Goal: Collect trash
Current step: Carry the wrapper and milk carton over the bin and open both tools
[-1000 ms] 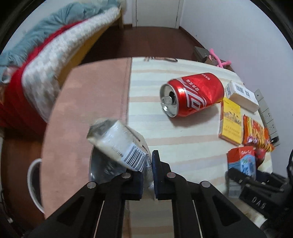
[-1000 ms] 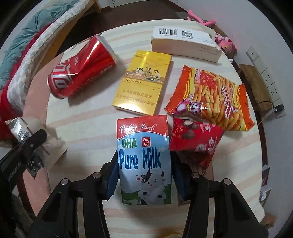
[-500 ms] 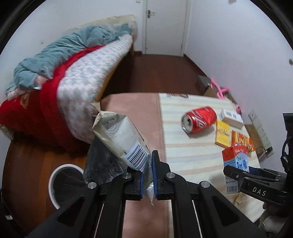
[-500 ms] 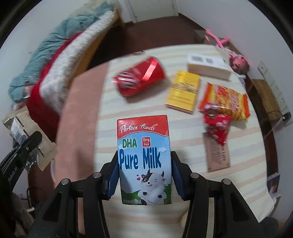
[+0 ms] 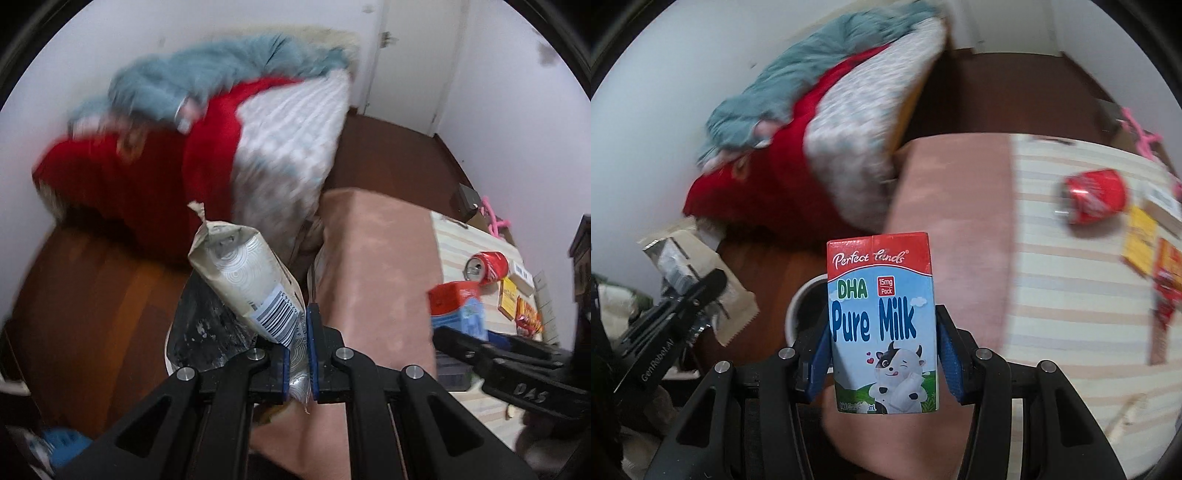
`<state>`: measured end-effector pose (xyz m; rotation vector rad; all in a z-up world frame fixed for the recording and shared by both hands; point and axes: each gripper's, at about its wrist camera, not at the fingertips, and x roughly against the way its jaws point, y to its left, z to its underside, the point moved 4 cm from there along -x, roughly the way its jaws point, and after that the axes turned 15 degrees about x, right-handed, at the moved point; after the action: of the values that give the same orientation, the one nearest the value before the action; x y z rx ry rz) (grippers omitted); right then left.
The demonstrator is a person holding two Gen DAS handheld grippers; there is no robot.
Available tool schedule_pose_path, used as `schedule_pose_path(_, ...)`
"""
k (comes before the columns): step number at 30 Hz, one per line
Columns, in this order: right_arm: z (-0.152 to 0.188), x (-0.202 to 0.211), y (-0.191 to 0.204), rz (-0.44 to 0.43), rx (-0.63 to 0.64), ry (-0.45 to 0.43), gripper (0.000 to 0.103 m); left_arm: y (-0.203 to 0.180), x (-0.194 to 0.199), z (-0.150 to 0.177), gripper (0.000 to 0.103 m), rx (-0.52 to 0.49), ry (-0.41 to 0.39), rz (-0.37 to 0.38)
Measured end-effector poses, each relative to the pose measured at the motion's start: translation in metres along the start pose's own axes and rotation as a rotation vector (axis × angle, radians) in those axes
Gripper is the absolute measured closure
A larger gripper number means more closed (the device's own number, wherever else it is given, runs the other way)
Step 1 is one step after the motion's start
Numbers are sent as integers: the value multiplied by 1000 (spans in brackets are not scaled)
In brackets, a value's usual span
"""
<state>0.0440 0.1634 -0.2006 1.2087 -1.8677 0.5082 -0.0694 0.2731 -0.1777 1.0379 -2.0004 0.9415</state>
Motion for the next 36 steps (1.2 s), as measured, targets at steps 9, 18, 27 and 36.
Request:
schedule_pose_path(9, -12, -143, 82, -68, 93, 213, 50, 121, -101, -9, 97, 249, 309, 28)
schedule_pose_path(18, -15, -265, 93, -68, 111, 418, 50, 181, -175, -2, 11, 422, 454, 6)
schedule_pose_path(27, -19, -318, 90, -63, 106, 503, 23, 222, -175, 1, 5, 433, 411, -115)
schedule_pose_path(36, -23, -305, 108, 14, 243, 493, 0, 235, -139, -1, 5, 361, 239, -294)
